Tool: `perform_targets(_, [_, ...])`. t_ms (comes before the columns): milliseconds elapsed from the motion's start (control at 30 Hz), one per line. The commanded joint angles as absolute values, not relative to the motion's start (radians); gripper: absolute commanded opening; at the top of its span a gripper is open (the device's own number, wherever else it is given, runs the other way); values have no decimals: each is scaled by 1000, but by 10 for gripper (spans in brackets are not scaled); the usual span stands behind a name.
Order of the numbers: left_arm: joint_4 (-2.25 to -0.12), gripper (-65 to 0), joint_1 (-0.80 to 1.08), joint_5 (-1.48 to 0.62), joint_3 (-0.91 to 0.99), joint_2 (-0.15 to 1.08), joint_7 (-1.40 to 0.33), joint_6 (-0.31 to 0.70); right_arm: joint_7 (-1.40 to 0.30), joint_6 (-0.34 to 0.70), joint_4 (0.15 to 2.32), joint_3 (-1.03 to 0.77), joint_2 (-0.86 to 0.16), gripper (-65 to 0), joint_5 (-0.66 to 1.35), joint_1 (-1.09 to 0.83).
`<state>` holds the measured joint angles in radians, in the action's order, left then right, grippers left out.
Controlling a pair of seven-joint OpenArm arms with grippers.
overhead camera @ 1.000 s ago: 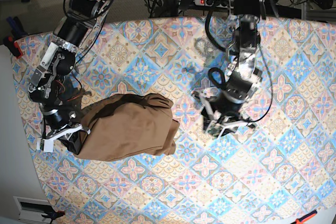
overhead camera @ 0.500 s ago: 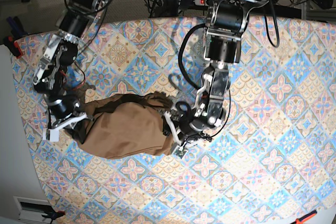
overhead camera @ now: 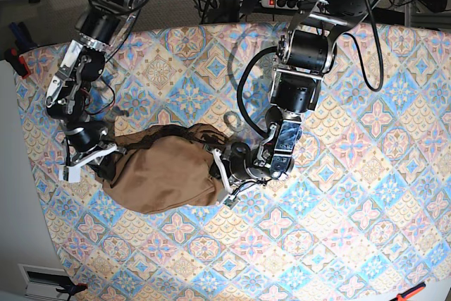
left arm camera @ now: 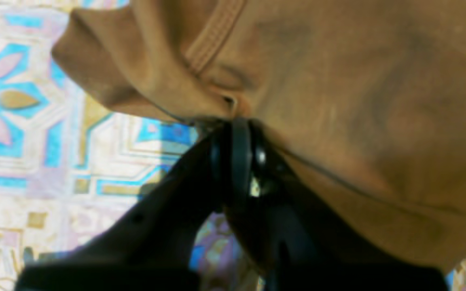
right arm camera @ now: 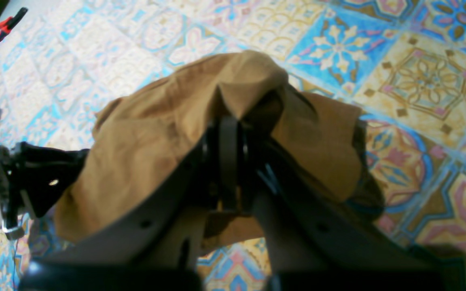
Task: Layout the t-shirt on the table in an organized manner, then fold the t-shirt properly
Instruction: 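Reach the left gripper to the shirt bundle and grasp a fold, then pull the grasped fold away from the right gripper with the left gripper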
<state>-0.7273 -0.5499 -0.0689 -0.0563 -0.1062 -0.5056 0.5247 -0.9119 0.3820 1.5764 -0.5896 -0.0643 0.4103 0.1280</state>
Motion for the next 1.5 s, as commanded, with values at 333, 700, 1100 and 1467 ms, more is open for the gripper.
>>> perform_targets(333, [-1210,-650,-496,-84,-48,-87,-665,529,-885,389,1612,-590,-77,-650,429,154])
perform_targets(700, [-1758,-650,-478,-76,99,-48,-946,530,-888,390,1842,-588,-94,-650,429,156])
perform_targets(1100, [-2022,-650,-377,-82,171,107,-1075,536,-881,395,1949,-550,-94,-650,427,151])
perform_targets(1467, [-1709,-453,-355,-76,-143,-7,-891,536,-878,395,1942,-441,-94,-650,427,150])
